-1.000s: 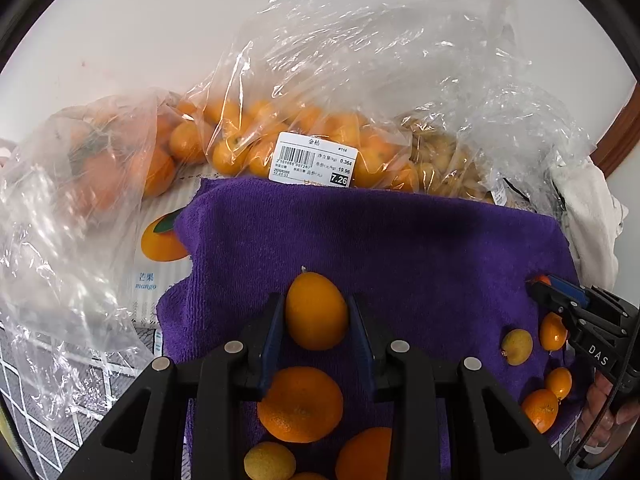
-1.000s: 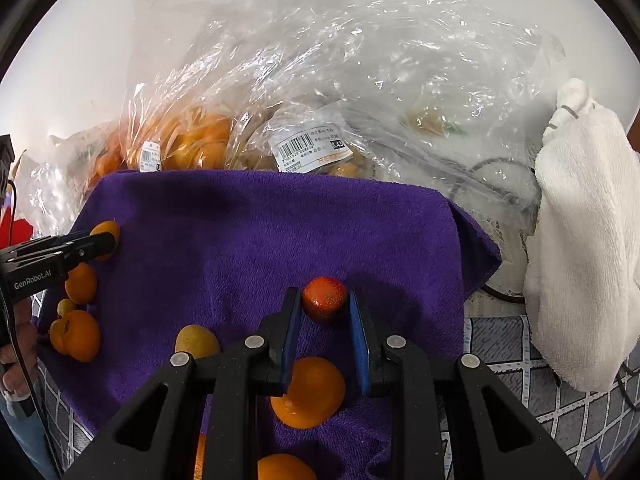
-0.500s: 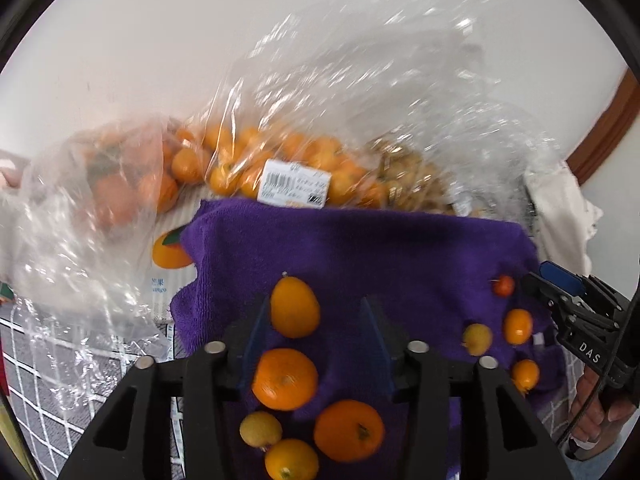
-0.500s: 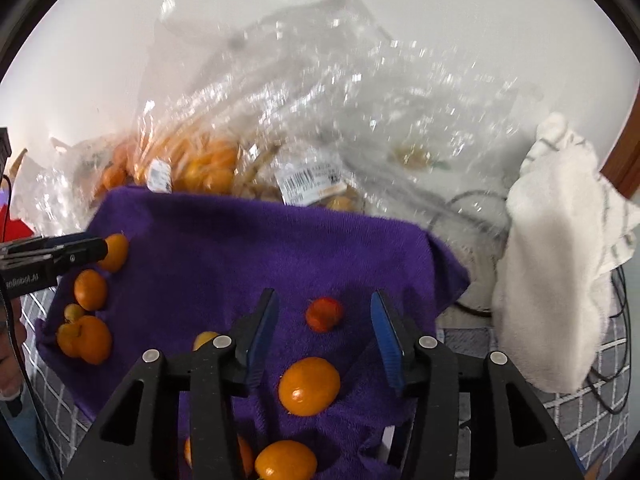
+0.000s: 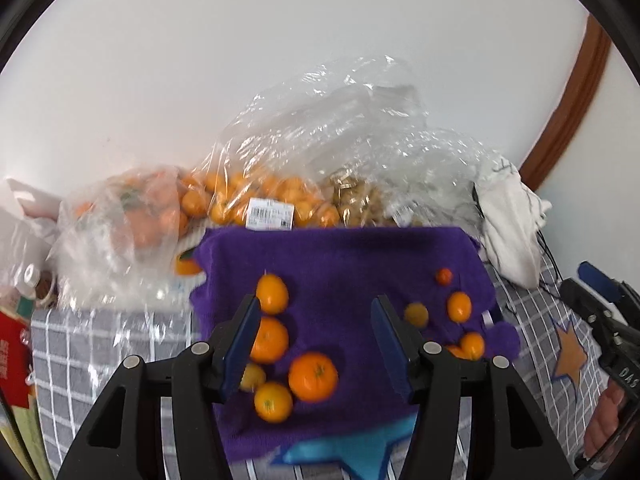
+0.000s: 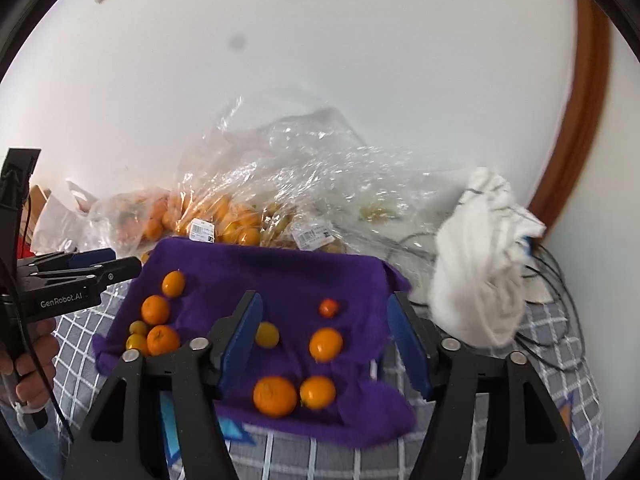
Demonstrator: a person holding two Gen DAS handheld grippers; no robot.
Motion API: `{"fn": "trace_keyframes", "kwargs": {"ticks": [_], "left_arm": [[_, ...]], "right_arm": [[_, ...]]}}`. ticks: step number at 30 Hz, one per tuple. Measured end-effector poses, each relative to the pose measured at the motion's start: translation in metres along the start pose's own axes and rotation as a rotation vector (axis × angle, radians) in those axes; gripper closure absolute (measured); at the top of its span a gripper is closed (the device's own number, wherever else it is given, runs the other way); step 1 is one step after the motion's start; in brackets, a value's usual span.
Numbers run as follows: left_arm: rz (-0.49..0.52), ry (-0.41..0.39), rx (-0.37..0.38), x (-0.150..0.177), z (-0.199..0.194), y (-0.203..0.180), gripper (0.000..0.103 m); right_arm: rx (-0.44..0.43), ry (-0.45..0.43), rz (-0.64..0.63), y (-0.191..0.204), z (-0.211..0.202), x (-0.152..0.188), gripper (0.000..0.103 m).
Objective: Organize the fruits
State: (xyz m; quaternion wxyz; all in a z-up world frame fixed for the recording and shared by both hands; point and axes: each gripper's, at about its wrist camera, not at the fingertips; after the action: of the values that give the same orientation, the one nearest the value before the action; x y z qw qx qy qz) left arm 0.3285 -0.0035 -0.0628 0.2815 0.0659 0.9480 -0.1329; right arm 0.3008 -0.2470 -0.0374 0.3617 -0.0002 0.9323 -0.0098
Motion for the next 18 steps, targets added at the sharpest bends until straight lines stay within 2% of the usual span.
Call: {"fn": "trace_keyframes", "kwargs": {"ticks": [3,12,14,16,18], "left_arm": [[0.019,-0.006,-0.013,0.022,-0.019,-0.007,0.048],[0.012,-0.061,-0.003,0.096,-0.084,-0.025,0.037],[0.006,-0.081,0.002,0.11,-0.101,-0.03,0.035],[0.007,-0.101,0.001,0.12,-0.114,-0.036,0.035],[0.013,-0.118,-0.01,0.13,-0.126,-0.041,0.033]], "right_arm": [[0.014,0.001,0.026,-0.007,-0.025,0.017,0.035],[0.037,-0.001,0.086,-0.029,-0.097,0.073,0.035],[0.032,-0.008,0.099,-0.031,-0.112,0.085,0.03],[0.035,-0.028,0.103,-0.029,-0.127,0.097,0.018],[0.038,-0.052,0.103,-0.027,-0.141,0.107,0.015]]}}
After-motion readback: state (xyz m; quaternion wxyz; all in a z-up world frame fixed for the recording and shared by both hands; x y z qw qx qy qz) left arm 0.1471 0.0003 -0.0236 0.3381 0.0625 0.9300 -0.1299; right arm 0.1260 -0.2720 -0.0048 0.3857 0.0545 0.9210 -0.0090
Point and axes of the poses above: each gripper's, at about its wrist camera, not at the fingertips, and z roughly the way its jaws point, y to its left, x to its underside, and after that the axes turned 7 degrees about x, right-handed
